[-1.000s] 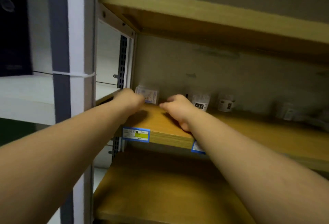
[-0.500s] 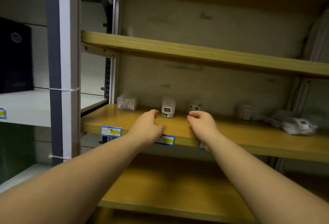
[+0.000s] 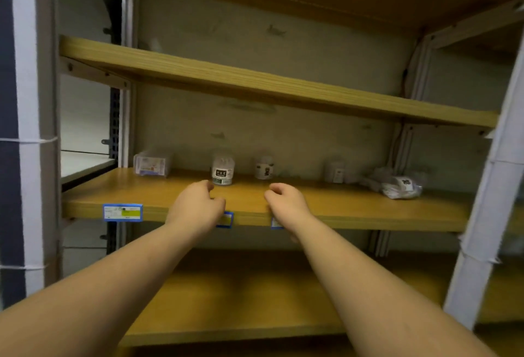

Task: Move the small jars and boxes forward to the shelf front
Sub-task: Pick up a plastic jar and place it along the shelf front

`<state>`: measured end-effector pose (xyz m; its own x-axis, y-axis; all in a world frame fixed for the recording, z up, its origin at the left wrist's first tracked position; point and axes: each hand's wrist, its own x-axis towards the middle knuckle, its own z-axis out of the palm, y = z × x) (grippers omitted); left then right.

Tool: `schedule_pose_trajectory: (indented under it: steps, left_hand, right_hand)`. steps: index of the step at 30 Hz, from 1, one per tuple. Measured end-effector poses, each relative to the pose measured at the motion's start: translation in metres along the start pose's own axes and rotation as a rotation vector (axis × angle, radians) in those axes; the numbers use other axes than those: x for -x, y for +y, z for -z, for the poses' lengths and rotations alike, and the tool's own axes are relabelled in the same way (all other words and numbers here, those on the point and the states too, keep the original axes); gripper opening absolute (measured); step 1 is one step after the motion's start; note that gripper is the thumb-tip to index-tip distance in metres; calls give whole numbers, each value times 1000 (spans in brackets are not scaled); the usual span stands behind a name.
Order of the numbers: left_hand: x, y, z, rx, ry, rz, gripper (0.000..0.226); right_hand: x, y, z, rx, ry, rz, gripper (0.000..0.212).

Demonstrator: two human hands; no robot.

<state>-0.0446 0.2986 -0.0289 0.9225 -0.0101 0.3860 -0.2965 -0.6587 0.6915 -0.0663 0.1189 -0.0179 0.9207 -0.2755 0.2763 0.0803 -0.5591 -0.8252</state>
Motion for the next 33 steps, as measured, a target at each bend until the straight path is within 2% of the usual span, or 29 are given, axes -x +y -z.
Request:
schedule_pose_trajectory:
  steps: [4,8,12,16,19,22,26,33]
  left_hand:
    - [-1,41,-36,58,11,-60,52]
    - [-2,115,-94,71,-50,-170,53]
    - [2,200,-168,172,-107,-194,52]
    - [-7,267,-241,206,-140,-138,49]
    - [-20,280,-278,232,-151,-8,45]
    - [-31,278,-296,222,-97,89,42]
    - [-35,273,-298,176,-62,117,42]
    - [-26,269,-290,231,-69,167,31]
  right_hand:
    - [-6,18,31,-185,-19,24,42]
    - [-30,55,100,-137,106,121,40]
    - [-70,104,189,-2,172,107,38]
    - [-111,156,249,22,60,67,34]
    - [-125,192,262,0,-4,68,33]
    - [-134,209,264,-97,-46,97,35]
    - [-139,208,263,-193,-54,93,38]
    - [-129,205,265,-128,-160,91,45]
